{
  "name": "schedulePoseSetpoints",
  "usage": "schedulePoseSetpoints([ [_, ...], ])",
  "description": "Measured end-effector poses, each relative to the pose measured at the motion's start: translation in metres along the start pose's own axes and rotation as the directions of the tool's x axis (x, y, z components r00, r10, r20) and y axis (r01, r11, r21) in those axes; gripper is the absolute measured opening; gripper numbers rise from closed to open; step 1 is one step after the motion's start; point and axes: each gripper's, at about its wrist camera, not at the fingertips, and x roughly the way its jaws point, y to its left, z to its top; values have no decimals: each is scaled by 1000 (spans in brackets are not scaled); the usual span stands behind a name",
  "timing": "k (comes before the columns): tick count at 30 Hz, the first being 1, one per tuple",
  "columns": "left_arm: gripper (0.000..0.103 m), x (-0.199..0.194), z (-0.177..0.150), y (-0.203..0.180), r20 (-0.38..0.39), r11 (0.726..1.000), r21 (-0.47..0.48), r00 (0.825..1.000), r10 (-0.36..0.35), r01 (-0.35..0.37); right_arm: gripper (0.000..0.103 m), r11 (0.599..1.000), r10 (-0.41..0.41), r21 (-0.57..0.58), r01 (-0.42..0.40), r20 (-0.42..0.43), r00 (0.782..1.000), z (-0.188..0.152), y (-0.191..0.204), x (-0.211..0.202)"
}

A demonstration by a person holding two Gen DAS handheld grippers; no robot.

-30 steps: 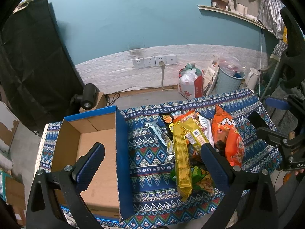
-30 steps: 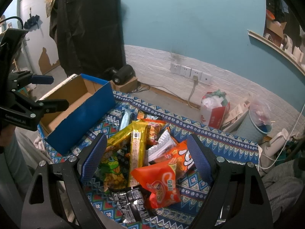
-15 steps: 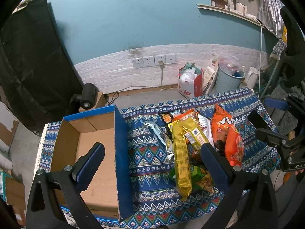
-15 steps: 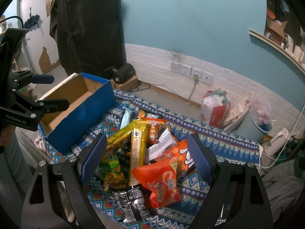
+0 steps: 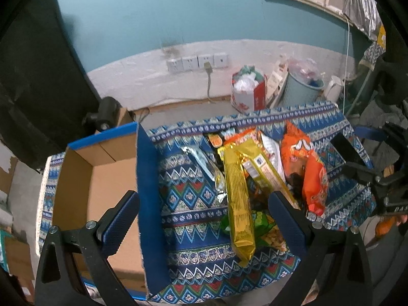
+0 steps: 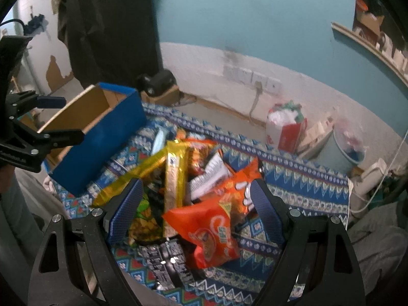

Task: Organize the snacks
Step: 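Grasp the yellow bar pack with the left tool while the right tool grasps the orange chip bag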

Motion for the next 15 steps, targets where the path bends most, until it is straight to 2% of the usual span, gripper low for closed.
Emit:
schedulePoseSetpoints([
  [7,102,33,-6,-9,-95,999,11,995,-38,39,84,999,-2,42,6,-99,995,-17,-21,25],
  [15,102,64,-9,-8,-174,998,-21,983,-65,62,84,1000,-13,6,15,-207,978,-40,-29,59],
])
